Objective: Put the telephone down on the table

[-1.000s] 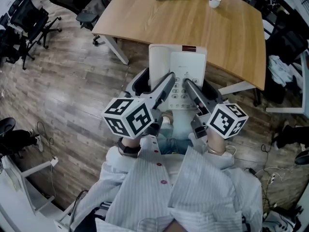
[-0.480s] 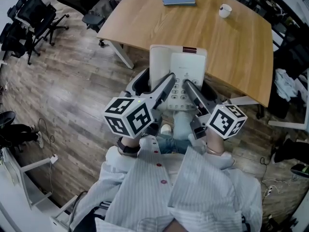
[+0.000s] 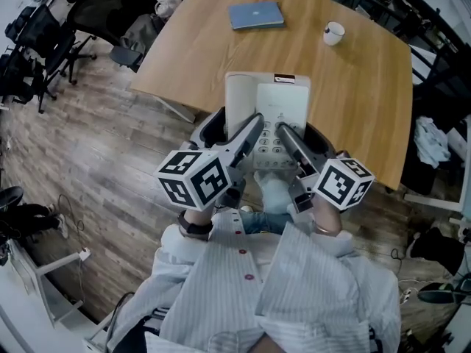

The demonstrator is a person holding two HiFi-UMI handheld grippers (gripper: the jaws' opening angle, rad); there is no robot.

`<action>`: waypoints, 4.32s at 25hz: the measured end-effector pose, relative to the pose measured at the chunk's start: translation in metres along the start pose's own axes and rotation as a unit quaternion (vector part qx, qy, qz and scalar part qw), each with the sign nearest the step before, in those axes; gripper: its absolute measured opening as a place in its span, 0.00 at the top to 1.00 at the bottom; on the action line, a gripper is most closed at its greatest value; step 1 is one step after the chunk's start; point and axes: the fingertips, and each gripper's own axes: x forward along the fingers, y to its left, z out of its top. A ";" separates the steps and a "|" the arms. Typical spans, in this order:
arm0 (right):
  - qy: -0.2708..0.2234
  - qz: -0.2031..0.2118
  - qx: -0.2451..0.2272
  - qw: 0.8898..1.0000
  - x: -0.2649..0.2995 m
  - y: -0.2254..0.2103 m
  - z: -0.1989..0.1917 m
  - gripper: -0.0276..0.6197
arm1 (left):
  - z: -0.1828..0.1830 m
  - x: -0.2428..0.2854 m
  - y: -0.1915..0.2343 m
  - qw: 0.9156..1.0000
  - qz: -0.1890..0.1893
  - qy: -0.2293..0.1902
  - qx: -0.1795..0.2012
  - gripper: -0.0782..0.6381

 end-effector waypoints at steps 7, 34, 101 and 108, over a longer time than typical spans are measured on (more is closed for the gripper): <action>-0.009 0.004 0.000 1.000 0.022 -0.044 0.066 0.53 | 0.034 0.075 -0.013 1.000 -0.002 -0.002 0.010 0.40; -0.023 -0.047 0.029 0.998 0.141 -0.096 0.131 0.53 | 0.104 0.193 0.069 0.998 -0.044 0.049 -0.002 0.40; 0.032 -0.196 0.208 0.958 0.167 -0.211 -0.066 0.53 | -0.091 0.235 0.193 0.958 -0.040 0.277 -0.054 0.40; 0.035 -0.205 0.211 0.955 0.165 -0.216 -0.075 0.53 | -0.102 0.236 0.196 0.955 -0.043 0.288 -0.061 0.40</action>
